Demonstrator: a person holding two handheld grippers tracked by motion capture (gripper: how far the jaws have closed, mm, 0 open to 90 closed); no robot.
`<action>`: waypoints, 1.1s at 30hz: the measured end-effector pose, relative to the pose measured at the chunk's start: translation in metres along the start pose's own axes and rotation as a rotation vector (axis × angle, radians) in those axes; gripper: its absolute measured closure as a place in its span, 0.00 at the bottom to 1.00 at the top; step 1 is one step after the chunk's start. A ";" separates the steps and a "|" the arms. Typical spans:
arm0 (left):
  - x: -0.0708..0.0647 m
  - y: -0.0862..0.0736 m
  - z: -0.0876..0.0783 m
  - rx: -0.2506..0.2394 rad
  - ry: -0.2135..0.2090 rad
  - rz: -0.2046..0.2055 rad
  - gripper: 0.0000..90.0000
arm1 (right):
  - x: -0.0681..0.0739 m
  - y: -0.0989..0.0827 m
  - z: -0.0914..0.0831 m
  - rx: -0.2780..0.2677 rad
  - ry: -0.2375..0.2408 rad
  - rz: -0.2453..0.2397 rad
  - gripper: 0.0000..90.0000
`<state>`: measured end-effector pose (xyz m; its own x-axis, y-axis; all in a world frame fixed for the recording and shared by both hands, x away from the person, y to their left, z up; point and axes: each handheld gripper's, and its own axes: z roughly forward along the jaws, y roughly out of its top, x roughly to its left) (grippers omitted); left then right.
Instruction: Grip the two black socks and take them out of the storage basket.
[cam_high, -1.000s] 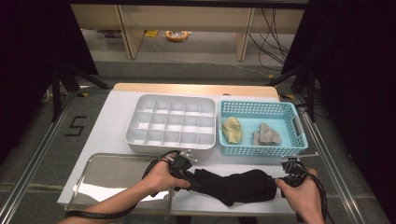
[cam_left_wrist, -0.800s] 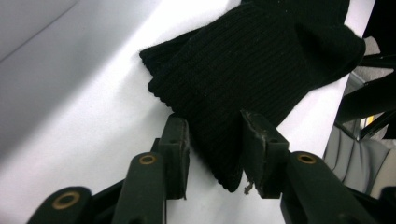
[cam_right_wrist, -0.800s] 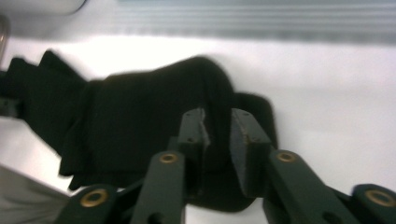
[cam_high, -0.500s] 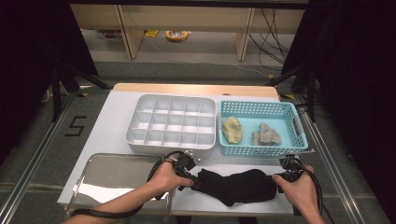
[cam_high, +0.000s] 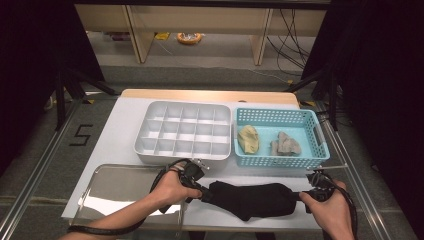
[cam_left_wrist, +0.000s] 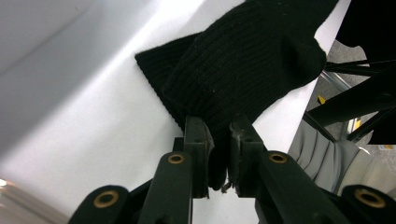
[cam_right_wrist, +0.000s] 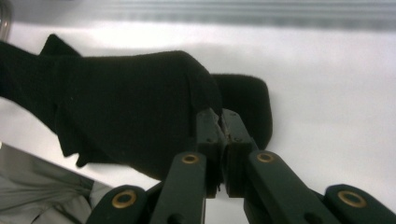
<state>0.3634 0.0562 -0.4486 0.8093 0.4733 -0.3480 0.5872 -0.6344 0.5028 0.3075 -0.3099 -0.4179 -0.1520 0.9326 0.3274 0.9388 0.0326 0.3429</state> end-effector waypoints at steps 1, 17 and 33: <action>0.000 0.001 0.000 0.001 0.001 0.002 0.88 | 0.000 -0.002 -0.001 -0.003 0.007 -0.015 0.98; 0.001 0.012 0.019 0.035 -0.007 -0.028 0.83 | -0.012 -0.011 -0.003 0.033 -0.021 0.055 0.98; 0.011 0.002 0.021 0.018 0.045 -0.081 0.58 | -0.036 -0.002 0.017 -0.005 -0.008 0.081 0.72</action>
<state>0.3736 0.0468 -0.4683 0.7579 0.5501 -0.3506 0.6511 -0.6037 0.4601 0.3165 -0.3372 -0.4448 -0.0725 0.9350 0.3471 0.9465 -0.0452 0.3195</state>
